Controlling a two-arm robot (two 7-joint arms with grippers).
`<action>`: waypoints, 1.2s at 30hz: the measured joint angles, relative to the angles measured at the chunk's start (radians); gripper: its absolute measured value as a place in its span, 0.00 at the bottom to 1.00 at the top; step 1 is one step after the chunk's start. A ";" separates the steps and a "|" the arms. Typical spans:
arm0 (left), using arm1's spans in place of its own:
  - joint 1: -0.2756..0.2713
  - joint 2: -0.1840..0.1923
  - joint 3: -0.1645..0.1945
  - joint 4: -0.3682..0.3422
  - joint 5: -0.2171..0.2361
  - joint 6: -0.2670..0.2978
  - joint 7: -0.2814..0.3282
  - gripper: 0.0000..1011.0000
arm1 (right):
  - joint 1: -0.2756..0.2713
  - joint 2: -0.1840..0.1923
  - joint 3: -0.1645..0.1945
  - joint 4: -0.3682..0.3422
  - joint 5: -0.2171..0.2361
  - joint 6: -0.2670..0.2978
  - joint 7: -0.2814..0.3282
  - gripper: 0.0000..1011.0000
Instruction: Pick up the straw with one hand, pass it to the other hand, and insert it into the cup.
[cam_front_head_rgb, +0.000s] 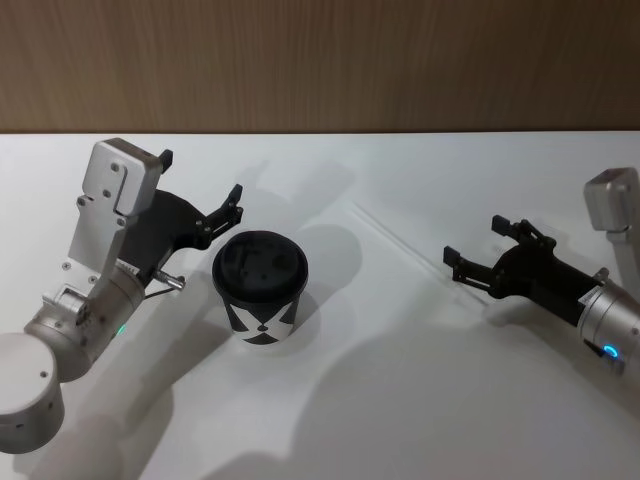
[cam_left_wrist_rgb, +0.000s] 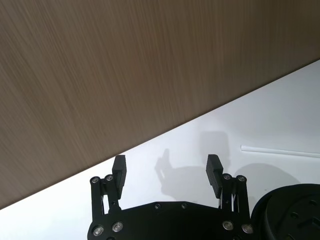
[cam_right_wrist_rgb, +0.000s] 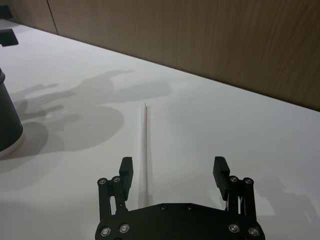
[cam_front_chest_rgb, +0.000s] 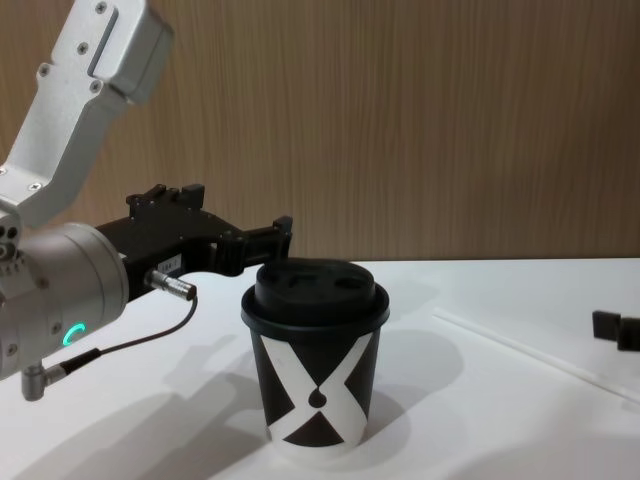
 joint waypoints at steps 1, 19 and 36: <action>0.000 0.000 0.000 0.000 0.000 0.000 0.000 0.99 | -0.001 0.001 -0.002 -0.001 -0.002 0.001 -0.001 0.99; 0.000 0.000 0.000 0.000 0.000 0.000 0.000 0.99 | 0.009 0.012 -0.056 0.006 -0.086 0.008 -0.014 0.99; 0.000 0.000 0.000 0.000 0.000 0.000 0.000 0.99 | 0.019 0.007 -0.069 0.019 -0.106 0.026 0.003 0.97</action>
